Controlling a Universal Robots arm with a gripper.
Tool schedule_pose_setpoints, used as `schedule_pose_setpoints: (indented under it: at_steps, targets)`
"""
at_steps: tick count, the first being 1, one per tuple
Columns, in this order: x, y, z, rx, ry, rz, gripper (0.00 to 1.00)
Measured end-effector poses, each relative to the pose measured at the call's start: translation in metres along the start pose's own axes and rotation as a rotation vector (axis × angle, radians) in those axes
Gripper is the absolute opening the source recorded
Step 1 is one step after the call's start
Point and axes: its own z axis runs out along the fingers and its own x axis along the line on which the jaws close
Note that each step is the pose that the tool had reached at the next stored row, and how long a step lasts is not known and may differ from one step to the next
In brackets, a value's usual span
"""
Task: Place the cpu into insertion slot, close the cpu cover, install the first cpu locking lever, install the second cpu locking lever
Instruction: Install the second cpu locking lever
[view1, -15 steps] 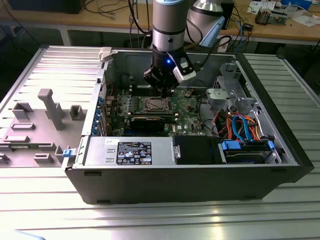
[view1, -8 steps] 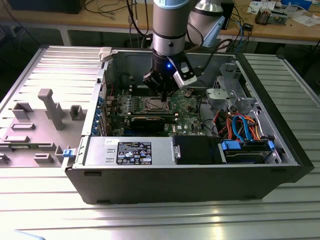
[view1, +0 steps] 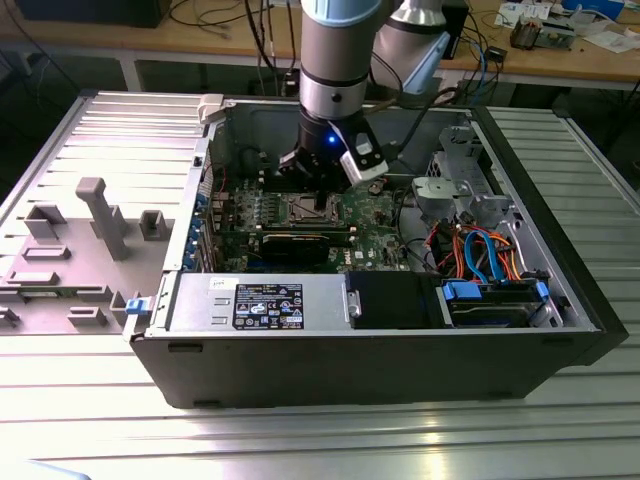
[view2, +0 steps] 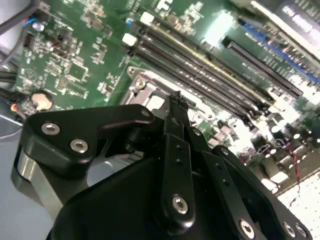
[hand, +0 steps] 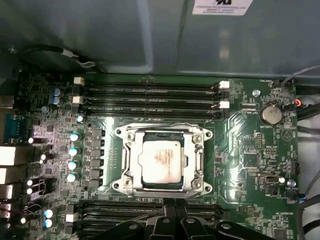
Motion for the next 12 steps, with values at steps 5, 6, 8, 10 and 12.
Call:
schedule_pose_setpoints:
  at_steps: [5, 6, 8, 10, 12]
  targets:
    - [0.0116, -0.0054, 0.0025, 0.0000, 0.0000, 0.000, 0.11]
    - [0.0134, -0.0061, 0.0030, 0.0001, 0.0000, 0.000, 0.11]
    - [0.0181, -0.0069, 0.0051, 0.0001, 0.0000, 0.000, 0.11]
    - [0.0239, -0.0075, 0.0083, 0.0001, 0.0000, 0.000, 0.11]
    - [0.0289, -0.0081, 0.0137, 0.0000, 0.0000, 0.000, 0.11]
